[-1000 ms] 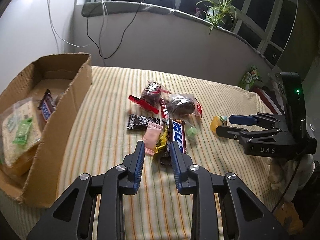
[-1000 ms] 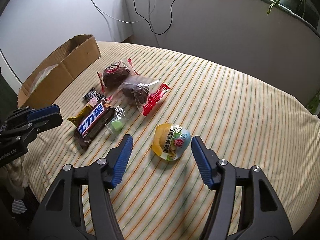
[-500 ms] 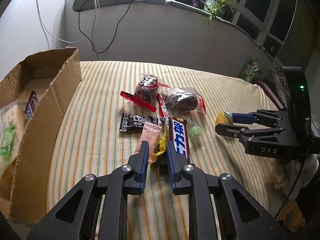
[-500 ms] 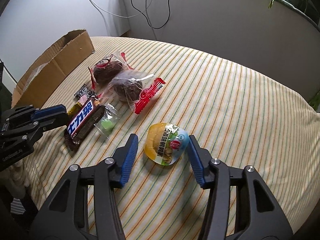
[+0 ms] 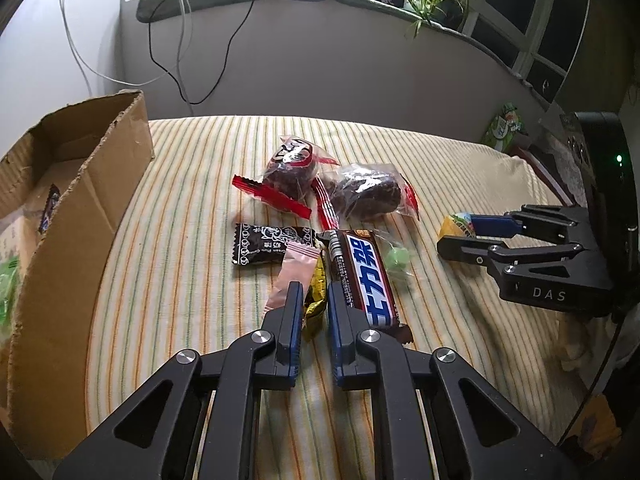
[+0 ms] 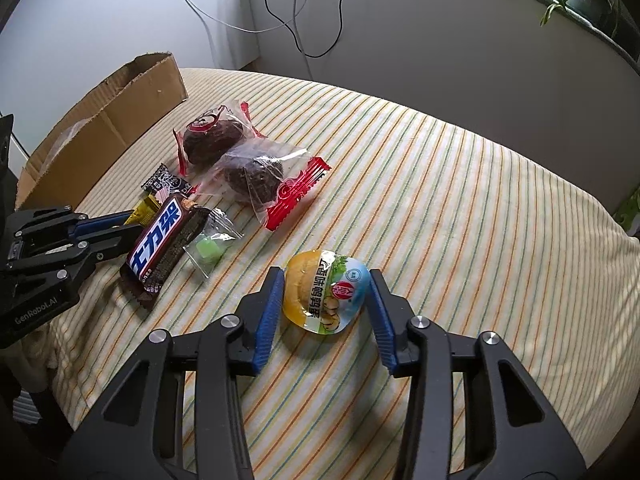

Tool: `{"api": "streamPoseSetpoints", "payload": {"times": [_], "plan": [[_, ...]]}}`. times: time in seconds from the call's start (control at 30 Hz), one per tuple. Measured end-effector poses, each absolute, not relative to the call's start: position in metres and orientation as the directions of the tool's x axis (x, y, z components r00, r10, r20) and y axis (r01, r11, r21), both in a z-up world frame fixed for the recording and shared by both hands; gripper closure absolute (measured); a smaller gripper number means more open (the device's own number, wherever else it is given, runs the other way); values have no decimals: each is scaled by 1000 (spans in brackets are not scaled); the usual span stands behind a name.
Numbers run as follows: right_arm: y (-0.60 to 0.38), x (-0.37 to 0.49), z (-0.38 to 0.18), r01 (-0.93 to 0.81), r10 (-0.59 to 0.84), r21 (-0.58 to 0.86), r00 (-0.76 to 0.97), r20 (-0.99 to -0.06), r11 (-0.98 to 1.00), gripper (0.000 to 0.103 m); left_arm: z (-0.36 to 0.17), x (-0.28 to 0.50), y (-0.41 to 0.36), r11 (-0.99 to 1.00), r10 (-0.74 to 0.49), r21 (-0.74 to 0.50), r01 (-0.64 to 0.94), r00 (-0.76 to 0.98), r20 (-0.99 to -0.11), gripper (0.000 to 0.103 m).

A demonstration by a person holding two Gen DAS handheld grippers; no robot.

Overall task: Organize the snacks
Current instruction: 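Grasp the yellow-lidded egg toy with the right tool while the left tool grasps a small gold wrapper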

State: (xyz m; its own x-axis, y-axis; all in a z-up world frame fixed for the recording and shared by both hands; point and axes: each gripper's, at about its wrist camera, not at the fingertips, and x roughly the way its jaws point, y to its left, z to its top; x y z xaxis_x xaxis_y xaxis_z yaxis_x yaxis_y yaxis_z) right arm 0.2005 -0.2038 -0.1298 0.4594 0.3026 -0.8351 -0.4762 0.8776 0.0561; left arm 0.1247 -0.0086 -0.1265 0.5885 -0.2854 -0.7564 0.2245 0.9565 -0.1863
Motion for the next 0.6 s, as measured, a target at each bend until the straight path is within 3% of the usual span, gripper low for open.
{"api": "streamPoseSetpoints", "payload": {"times": [0.3, 0.6], "plan": [[-204, 196, -128, -472, 293, 44, 468, -834, 880, 68, -124, 121, -8, 958, -281, -183, 221, 604, -746, 94], [-209, 188, -115, -463, 305, 53, 490, -816, 885, 69, -109, 113, 2, 960, -278, -189, 205, 639, -718, 94]]}}
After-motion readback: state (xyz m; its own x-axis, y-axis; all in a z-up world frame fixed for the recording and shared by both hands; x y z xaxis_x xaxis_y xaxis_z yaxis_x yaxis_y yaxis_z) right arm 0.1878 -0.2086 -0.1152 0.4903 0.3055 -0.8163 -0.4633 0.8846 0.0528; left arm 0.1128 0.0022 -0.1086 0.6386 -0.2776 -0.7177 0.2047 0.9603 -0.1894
